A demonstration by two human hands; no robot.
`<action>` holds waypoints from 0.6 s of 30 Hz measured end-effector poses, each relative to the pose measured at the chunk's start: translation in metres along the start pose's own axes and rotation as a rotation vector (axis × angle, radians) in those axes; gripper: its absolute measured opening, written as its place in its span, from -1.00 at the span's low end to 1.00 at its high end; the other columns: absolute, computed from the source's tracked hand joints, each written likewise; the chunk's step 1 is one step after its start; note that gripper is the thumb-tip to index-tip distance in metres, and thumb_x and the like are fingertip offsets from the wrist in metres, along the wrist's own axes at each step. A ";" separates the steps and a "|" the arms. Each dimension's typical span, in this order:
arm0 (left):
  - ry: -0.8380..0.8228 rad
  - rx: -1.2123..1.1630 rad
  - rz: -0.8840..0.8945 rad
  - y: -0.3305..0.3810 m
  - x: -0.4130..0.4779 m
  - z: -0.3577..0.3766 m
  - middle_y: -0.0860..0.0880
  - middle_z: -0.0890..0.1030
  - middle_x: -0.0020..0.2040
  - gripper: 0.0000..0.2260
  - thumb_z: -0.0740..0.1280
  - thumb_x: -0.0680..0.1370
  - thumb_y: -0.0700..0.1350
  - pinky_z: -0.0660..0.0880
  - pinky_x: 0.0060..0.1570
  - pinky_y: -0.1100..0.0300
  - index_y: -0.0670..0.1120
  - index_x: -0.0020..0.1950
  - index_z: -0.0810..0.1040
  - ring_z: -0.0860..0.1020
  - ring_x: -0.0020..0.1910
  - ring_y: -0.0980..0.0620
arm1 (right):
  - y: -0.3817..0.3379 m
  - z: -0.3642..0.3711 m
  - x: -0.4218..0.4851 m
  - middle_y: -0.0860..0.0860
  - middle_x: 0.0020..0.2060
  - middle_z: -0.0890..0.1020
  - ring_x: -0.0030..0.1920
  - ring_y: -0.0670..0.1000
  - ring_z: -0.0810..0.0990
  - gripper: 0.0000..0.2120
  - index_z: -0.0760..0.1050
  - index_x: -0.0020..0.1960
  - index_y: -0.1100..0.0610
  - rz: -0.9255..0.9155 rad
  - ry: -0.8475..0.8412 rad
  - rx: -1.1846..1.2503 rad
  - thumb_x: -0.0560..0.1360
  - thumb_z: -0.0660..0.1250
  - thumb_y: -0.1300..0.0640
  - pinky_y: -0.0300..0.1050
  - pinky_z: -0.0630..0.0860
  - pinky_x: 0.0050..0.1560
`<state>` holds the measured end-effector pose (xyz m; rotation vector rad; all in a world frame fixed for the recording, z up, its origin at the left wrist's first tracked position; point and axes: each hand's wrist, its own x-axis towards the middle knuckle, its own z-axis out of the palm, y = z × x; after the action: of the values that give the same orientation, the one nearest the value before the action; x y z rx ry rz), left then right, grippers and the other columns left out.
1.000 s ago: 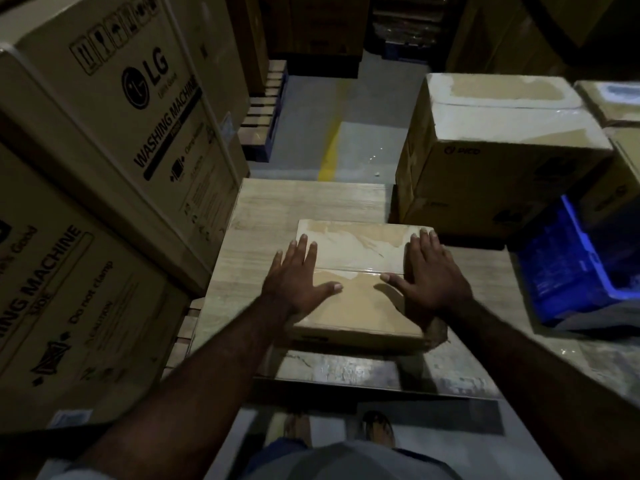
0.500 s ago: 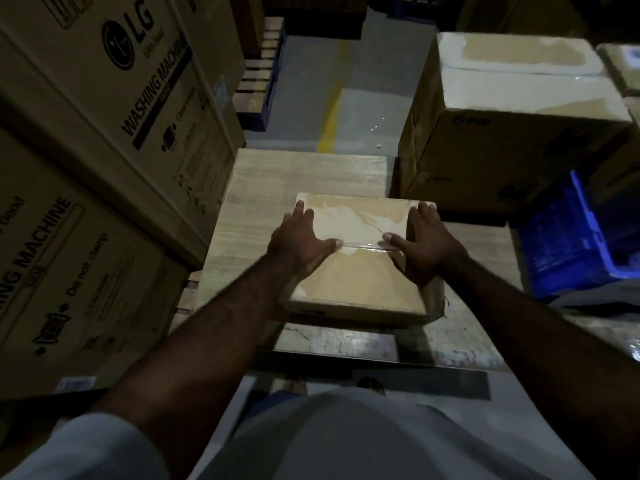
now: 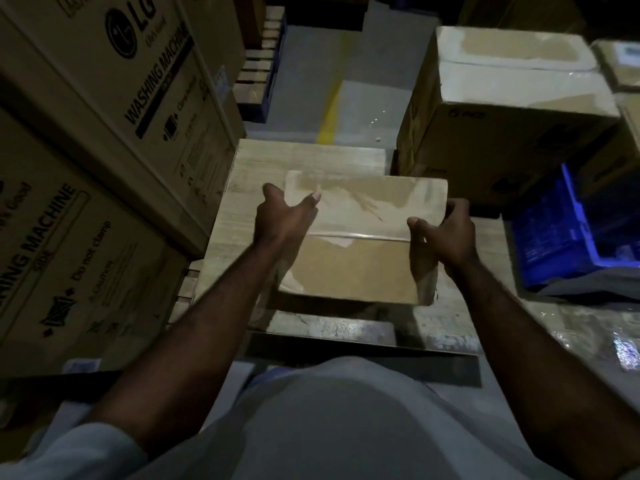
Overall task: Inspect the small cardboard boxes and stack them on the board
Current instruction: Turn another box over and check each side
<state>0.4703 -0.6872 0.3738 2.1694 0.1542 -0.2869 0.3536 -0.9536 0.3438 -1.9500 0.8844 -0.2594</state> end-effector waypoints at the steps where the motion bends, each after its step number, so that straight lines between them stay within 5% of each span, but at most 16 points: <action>1: 0.017 -0.024 0.039 -0.002 -0.005 -0.004 -0.08 0.54 0.15 -0.35 0.50 0.45 0.28 0.48 -0.11 0.13 -0.05 0.28 0.29 0.57 0.05 -0.11 | -0.001 -0.004 -0.009 -0.03 0.17 0.56 0.15 0.00 0.58 -0.37 0.34 0.34 0.14 -0.046 0.021 0.009 0.44 0.62 0.07 0.00 0.63 0.13; 5: 0.014 -0.041 0.223 -0.016 -0.027 -0.017 -0.16 0.40 0.52 -0.09 0.56 0.42 0.21 0.44 0.21 0.12 0.10 0.59 0.09 0.44 0.42 -0.16 | -0.001 -0.013 -0.041 -0.04 0.16 0.58 0.12 -0.08 0.60 -0.40 0.33 0.28 0.21 -0.160 0.086 0.040 0.43 0.63 0.14 -0.23 0.64 0.01; 10: -0.136 0.192 0.259 -0.042 -0.049 -0.014 -0.19 0.30 0.52 -0.11 0.49 0.47 0.27 0.42 0.21 0.12 0.18 0.65 0.06 0.44 0.39 -0.22 | 0.019 -0.011 -0.067 0.12 0.30 0.61 0.22 -0.01 0.60 -0.32 0.27 0.46 0.14 -0.132 0.012 0.016 0.48 0.56 0.26 -0.40 0.58 -0.04; 13: -0.182 0.436 0.215 -0.058 -0.064 -0.010 -0.28 0.08 0.60 -0.01 0.45 0.44 0.36 0.41 0.38 -0.13 0.18 0.67 -0.09 0.31 0.49 -0.34 | 0.031 -0.011 -0.083 0.14 0.42 0.53 0.36 0.06 0.52 -0.13 0.10 0.65 0.11 -0.244 -0.059 -0.135 0.51 0.51 0.32 -0.11 0.53 0.26; 16: -0.057 0.739 0.415 -0.066 -0.068 -0.009 -0.29 -0.16 0.65 0.04 0.33 0.43 0.47 0.01 0.58 -0.26 0.00 0.69 -0.08 -0.13 0.63 -0.33 | 0.034 -0.010 -0.091 0.23 0.62 0.23 0.63 0.22 0.16 -0.17 0.12 0.65 0.23 -0.477 -0.013 -0.434 0.51 0.47 0.30 0.18 0.29 0.56; 18: -0.023 0.841 0.574 -0.061 -0.067 -0.010 -0.27 -0.19 0.66 0.03 0.28 0.46 0.48 -0.10 0.60 -0.21 -0.12 0.68 0.00 -0.18 0.64 -0.29 | 0.028 -0.010 -0.092 0.26 0.65 0.10 0.66 0.27 0.01 -0.19 0.11 0.65 0.25 -0.580 -0.017 -0.589 0.53 0.46 0.23 0.19 0.13 0.61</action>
<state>0.3938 -0.6442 0.3491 2.9001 -0.7155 -0.0327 0.2690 -0.9059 0.3412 -2.7370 0.3756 -0.3401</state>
